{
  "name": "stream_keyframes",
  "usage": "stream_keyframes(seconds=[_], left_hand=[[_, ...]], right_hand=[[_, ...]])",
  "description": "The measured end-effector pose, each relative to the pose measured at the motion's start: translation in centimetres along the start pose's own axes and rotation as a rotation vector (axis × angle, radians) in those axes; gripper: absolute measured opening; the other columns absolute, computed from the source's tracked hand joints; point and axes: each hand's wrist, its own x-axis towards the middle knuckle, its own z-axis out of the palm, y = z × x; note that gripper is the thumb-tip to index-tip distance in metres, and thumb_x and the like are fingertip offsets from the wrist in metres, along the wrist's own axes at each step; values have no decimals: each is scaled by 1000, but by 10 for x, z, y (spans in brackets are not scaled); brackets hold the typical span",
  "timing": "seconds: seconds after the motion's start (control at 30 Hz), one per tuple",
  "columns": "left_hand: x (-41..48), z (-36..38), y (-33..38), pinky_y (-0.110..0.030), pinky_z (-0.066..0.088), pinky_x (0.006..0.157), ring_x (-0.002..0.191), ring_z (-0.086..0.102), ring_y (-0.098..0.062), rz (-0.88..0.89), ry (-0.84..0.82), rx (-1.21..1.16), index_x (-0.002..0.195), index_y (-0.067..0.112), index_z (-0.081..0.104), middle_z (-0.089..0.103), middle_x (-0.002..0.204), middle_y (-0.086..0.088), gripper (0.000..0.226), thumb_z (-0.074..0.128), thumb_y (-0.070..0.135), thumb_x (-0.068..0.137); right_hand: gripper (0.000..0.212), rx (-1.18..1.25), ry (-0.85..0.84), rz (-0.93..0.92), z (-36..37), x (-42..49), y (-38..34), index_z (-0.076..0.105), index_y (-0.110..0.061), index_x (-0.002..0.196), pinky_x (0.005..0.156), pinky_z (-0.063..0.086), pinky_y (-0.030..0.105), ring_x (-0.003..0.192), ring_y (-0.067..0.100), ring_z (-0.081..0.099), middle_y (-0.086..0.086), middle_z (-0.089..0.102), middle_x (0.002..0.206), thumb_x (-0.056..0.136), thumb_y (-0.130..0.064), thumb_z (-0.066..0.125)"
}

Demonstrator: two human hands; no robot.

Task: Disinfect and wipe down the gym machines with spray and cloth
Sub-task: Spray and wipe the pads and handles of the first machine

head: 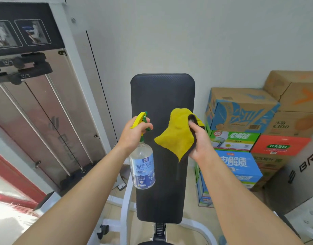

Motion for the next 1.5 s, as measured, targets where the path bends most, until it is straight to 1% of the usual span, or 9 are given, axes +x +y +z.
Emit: stream_keyframes(seconds=[0.3, 0.77, 0.9, 0.97, 1.1, 1.2, 1.3, 1.4, 1.5], left_hand=[[49, 7, -7, -56, 42, 115, 100, 67, -33, -43, 28, -107, 95, 11, 68, 72, 84, -8, 35, 72, 22, 62], [84, 1, -17, -57, 50, 105, 84, 69, -30, 1, -4, -45, 92, 7, 68, 71, 76, -9, 26, 56, 13, 70], [84, -7, -21, -51, 56, 97, 105, 73, -32, -56, -29, -60, 104, 9, 69, 76, 92, -7, 27, 57, 8, 80], [86, -15, -26, -52, 58, 93, 117, 69, -32, -78, -24, -100, 111, 10, 69, 76, 103, -9, 30, 51, -3, 91], [87, -28, -29, -50, 60, 85, 112, 69, -26, -70, -12, -129, 105, 12, 71, 72, 106, -7, 33, 54, 3, 78], [87, -42, -34, -51, 61, 84, 108, 67, -27, -66, -14, -146, 99, 16, 72, 70, 105, -8, 37, 53, 9, 68], [89, -58, -39, -55, 59, 87, 111, 68, -26, -61, -7, -185, 98, 17, 73, 73, 102, -7, 36, 53, 7, 70], [92, -67, -42, -55, 60, 88, 107, 69, -23, -35, 13, -176, 102, 14, 72, 72, 103, -7, 32, 52, -4, 84], [93, -72, -46, -53, 60, 86, 105, 68, -23, -23, -13, -143, 98, 15, 72, 72, 100, -6, 30, 53, 0, 80]], right_hand=[[47, 158, 109, -156, -5, 45, -25, 73, -18, 81, 78, 54, 36, 80, 25, 69, 8, 72, 86, 97, -54, 47], [53, 96, 158, -134, 4, 62, -3, 69, -19, 121, 87, 55, 42, 100, 29, 72, 9, 74, 115, 101, -56, 36], [40, -29, 159, -238, 28, 66, 3, 66, -21, 120, 94, 51, 38, 105, 24, 68, 5, 74, 110, 102, -47, 42], [31, -330, 173, -367, 39, 75, 7, 62, -27, 120, 104, 43, 34, 114, 19, 58, 4, 64, 120, 98, -44, 48], [29, -1479, 200, -831, 58, 114, 11, 58, -17, 106, 99, 41, 42, 110, 34, 49, 17, 57, 115, 99, -40, 43], [46, -1997, 215, -1075, 70, 152, 15, 57, -13, 131, 112, 34, 56, 124, 42, 48, 20, 60, 130, 95, -41, 52], [58, -2272, 117, -1100, 70, 173, 30, 50, -11, 144, 123, 15, 52, 135, 41, 38, 20, 56, 140, 95, -43, 44], [55, -2414, -112, -1133, 32, 169, 72, 58, -12, 137, 122, 13, 49, 133, 39, 38, 16, 60, 136, 90, -39, 53], [57, -2565, -324, -1053, -17, 151, 107, 52, -14, 145, 124, 6, 46, 148, 33, 15, 9, 45, 153, 94, -41, 53]])
